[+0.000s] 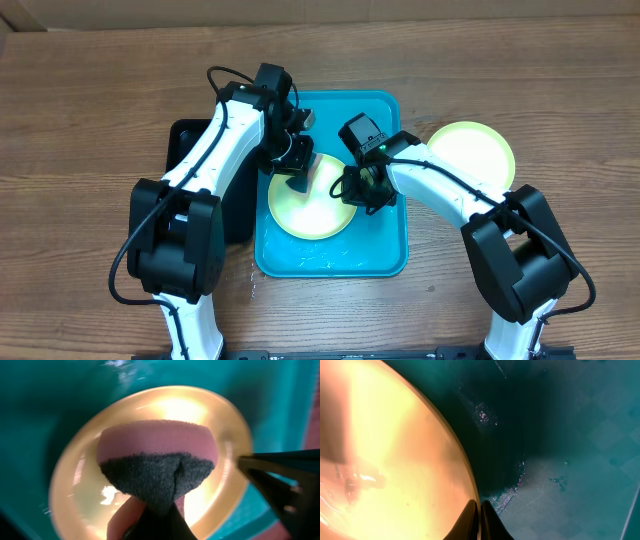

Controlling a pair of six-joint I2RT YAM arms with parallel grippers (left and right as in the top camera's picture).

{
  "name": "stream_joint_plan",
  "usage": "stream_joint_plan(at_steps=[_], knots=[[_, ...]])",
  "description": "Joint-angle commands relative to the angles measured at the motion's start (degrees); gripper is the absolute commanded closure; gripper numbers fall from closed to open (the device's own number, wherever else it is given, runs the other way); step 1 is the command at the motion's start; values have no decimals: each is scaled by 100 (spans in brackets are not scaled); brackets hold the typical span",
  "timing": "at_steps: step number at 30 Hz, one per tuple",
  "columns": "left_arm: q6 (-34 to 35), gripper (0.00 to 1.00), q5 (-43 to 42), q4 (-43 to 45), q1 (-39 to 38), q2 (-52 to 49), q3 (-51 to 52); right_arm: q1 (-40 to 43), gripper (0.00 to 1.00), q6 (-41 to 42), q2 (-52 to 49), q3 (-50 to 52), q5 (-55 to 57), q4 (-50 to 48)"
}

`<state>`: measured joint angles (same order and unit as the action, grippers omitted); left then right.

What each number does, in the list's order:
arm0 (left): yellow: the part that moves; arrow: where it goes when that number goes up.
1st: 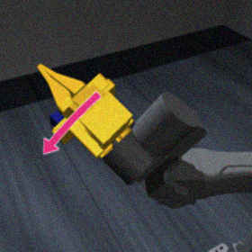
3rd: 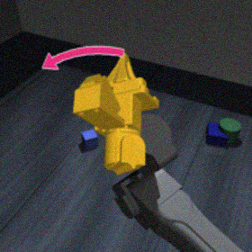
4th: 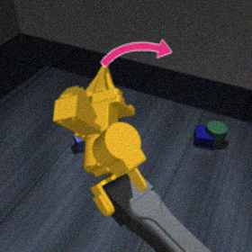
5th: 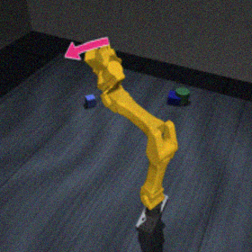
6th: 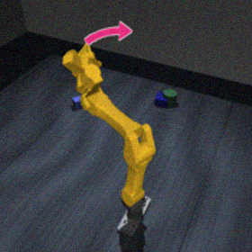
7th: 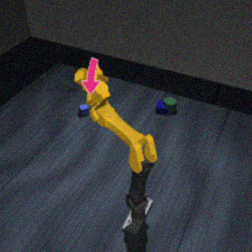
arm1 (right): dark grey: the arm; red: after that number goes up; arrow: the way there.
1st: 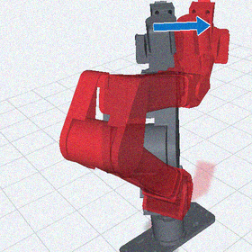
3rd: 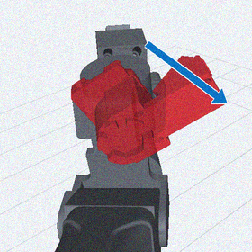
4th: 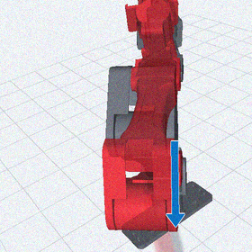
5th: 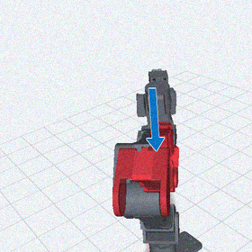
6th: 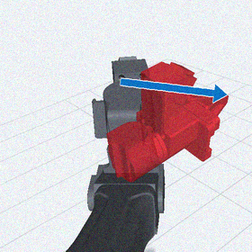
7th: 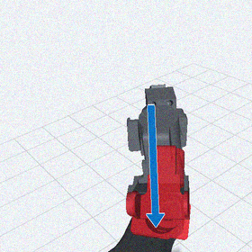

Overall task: Clean dirty plates on tray and stack at the side
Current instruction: 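Rub the sponge in circles over the plate's left side, left gripper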

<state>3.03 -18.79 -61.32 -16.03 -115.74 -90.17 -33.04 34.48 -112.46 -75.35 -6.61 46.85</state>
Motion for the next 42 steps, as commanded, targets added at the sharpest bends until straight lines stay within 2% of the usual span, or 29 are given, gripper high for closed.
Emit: stream_joint_plan(at_steps=[1,6,11,16,21,23,32,34,38,42], knots=[[221,96,835,-17,24,-39,-11,-35,96,-4,129,42,52,-13],[234,96,848,122,7,-39,221,-35,96,-2,129,42,52,-15],[269,96,901,647,-129,-42,756,-35,96,-2,129,42,52,-15],[789,96,1364,1213,-234,-48,1394,-35,96,-2,129,42,50,-13],[782,96,931,1401,-308,-52,1794,-35,96,-2,129,42,50,-15],[643,96,503,1392,-343,-52,1834,-35,96,-2,129,42,50,-24],[208,96,-1681,1659,-345,-52,1746,-35,96,-2,129,42,50,-24],[210,96,-1746,1543,-297,-39,1556,-35,96,-2,129,42,50,-24],[-11,96,-1624,769,-184,-31,761,-35,96,-4,129,42,52,-9],[-7,96,-1008,254,-162,-28,195,-35,96,-2,129,42,52,-11]])
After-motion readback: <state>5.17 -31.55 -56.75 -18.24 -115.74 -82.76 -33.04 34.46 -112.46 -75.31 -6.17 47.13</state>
